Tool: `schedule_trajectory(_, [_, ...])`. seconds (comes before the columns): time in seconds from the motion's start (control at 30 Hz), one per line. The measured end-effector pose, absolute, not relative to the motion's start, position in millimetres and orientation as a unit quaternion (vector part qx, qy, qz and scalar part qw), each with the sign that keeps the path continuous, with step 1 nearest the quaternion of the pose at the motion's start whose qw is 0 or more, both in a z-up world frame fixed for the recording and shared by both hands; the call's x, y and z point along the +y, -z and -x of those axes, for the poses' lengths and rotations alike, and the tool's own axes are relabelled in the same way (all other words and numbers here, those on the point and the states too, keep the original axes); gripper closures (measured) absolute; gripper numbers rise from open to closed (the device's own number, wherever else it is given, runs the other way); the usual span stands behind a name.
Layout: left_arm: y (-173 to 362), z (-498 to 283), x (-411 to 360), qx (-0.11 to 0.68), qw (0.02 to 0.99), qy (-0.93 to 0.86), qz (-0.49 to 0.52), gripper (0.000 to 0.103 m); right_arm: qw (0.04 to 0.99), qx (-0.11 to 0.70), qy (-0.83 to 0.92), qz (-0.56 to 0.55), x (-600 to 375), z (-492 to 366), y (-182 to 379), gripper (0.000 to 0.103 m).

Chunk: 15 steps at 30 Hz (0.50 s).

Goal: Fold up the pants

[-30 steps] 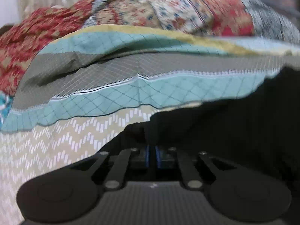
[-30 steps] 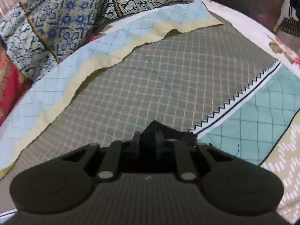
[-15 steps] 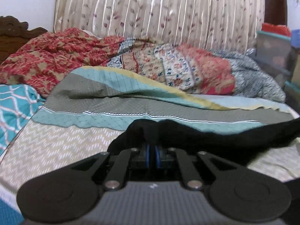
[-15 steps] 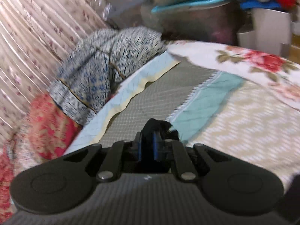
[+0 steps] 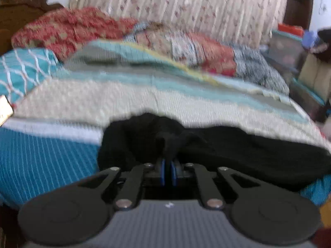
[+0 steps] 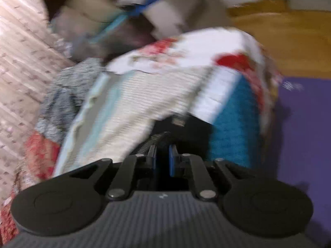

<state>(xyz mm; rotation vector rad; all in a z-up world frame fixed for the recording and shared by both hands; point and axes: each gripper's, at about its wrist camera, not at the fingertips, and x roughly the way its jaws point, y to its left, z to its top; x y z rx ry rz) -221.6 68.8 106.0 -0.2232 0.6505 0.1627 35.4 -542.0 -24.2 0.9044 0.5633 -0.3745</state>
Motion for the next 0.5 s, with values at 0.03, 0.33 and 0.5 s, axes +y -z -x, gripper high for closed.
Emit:
schedule_trajectory(0.03, [-95,222,65,0.34,0.932,-0.071,0.103,0.09,0.843,0.271,0.184,-0.426,-542,-39,36,0.079])
schedule_trajectory(0.33, [-99,273,97,0.325,0.931,-0.043,0.158,0.058,0.854,0.156,0.336,-0.366,-558,-10,28,0.042])
schedule_trajectory(0.5, [-105,259,176,0.296,0.896,-0.069,0.323,0.036,0.929,0.136,0.213,-0.272,-498,-24,-15,0.042])
